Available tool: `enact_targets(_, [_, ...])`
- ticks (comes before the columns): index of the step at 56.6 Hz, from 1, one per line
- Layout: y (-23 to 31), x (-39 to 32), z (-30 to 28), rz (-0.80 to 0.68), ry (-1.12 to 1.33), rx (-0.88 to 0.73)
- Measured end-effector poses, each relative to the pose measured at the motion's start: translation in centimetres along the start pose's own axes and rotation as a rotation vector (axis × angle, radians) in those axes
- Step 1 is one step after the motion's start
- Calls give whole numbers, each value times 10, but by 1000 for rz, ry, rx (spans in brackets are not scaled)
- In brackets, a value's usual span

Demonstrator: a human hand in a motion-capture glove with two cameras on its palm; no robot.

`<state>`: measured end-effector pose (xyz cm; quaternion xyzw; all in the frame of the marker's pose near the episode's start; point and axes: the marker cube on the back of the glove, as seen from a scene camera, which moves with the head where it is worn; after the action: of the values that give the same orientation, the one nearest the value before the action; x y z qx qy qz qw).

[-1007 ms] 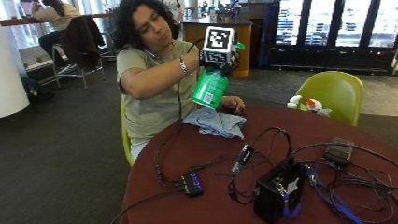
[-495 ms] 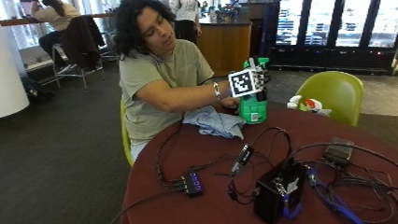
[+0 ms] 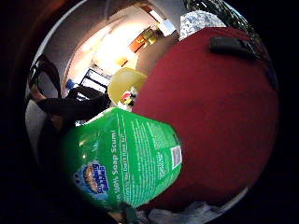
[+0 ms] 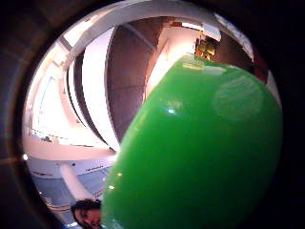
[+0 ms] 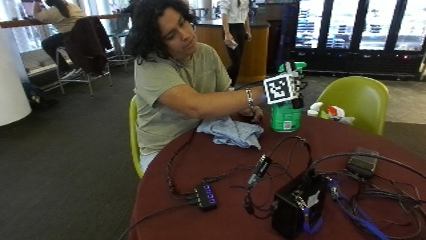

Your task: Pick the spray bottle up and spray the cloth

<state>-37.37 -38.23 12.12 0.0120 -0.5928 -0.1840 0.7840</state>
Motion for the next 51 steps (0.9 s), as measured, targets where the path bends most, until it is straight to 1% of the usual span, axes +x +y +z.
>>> enact_targets(3, [3,1,2,1,2,-35])
enact_targets(7, [-7,4,3,4,4,37])
enact_targets(11, [-6,8,1,20,14,28])
enact_targets(13, [-3,12,-2,40,23,-26])
enact_targets(17, [4,17,-8,80,52,-204])
enact_targets(20, [10,10,-12,98,55,-290])
enact_targets(25, [36,3,-32,126,196,-349])
enact_targets(31, [69,-2,-63,143,379,-312])
enact_targets(38, [127,-25,-72,150,444,-288])
enact_targets(43, [165,-38,-72,164,521,-317])
enact_targets(51, [202,-55,-88,184,653,-330])
